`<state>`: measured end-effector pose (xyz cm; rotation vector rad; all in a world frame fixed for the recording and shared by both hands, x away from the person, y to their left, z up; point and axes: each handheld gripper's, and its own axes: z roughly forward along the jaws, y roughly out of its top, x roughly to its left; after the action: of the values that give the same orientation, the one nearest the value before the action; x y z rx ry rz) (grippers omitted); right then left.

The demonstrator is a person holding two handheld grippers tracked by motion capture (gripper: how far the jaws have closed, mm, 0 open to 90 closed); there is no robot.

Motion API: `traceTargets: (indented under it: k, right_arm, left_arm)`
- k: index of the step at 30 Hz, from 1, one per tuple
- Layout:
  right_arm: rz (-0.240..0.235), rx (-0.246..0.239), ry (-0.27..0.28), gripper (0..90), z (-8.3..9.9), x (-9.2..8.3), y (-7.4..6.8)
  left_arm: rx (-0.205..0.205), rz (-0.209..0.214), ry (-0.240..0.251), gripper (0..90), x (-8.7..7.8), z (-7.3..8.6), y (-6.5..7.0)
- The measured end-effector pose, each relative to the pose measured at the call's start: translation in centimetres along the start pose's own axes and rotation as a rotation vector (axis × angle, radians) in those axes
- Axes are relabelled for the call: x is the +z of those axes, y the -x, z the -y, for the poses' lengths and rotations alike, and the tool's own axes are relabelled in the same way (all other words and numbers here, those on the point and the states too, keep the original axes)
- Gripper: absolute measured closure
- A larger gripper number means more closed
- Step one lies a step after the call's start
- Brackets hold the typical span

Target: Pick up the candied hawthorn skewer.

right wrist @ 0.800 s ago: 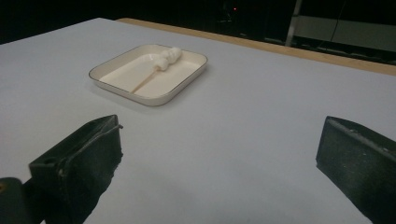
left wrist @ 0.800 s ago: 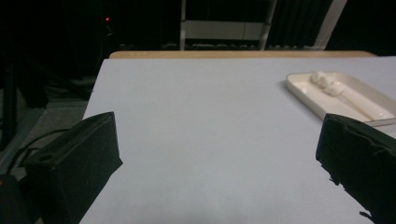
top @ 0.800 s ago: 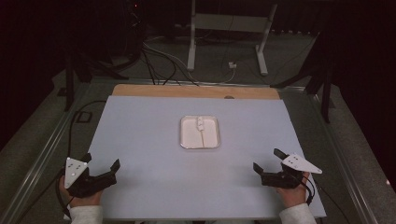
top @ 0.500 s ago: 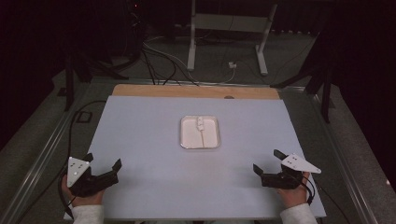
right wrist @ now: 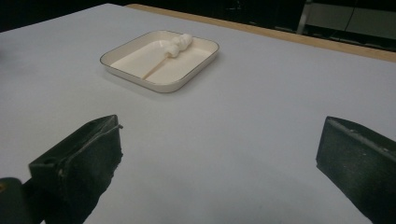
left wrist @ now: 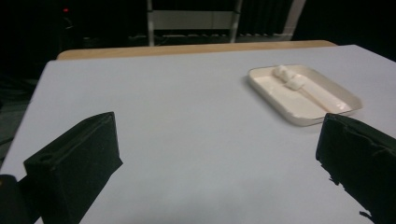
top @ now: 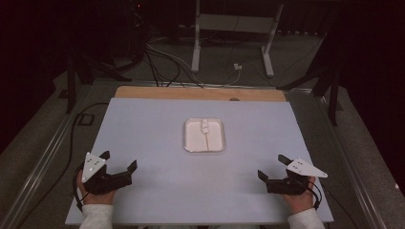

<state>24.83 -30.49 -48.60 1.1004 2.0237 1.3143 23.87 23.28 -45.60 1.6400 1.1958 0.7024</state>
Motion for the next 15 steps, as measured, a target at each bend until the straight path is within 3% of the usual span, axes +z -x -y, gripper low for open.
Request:
traceTargets:
  k: [6,10,15]
  right_arm:
    - [0.013,0.001,-0.002,0.0,0.0,0.1,0.0]
    - [0.020,0.003,0.000,0.0,0.0,0.0,0.0]
    - [0.020,0.002,-0.005,0.0,0.1,0.0,0.0]
  left_arm:
    - [0.033,0.025,-0.019,0.6,2.3,-3.0,1.4]
    - [0.026,0.049,-0.035,0.7,4.3,-4.2,2.1]
    - [0.058,0.066,-0.066,0.7,6.8,-5.3,3.7]
